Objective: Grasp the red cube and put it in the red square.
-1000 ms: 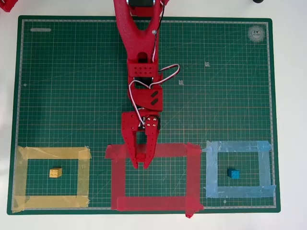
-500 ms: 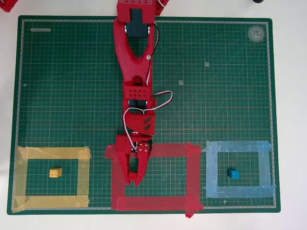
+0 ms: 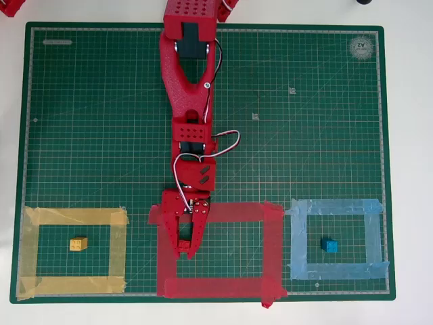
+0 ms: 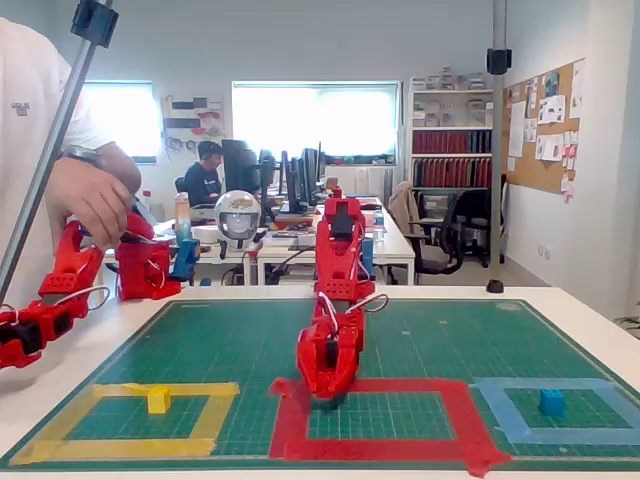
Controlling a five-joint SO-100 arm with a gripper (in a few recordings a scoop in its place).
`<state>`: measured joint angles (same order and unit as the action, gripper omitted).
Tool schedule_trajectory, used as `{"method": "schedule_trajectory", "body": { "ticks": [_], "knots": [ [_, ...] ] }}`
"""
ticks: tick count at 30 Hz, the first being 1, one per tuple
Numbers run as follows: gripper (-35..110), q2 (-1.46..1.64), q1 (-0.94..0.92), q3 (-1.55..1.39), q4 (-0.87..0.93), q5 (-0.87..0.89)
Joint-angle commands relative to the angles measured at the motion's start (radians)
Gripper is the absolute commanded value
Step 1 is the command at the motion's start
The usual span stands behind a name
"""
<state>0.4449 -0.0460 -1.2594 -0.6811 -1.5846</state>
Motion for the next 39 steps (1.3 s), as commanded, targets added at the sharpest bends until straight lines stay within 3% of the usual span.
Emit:
{"method": "schedule_trajectory", "body": {
  "ticks": [1, 39],
  "knots": [
    [-1, 0.031, -0.017, 0.058, -0.003, -0.034],
    [9, 0.038, -0.029, 0.021, -0.002, -0.041]
  ]
}}
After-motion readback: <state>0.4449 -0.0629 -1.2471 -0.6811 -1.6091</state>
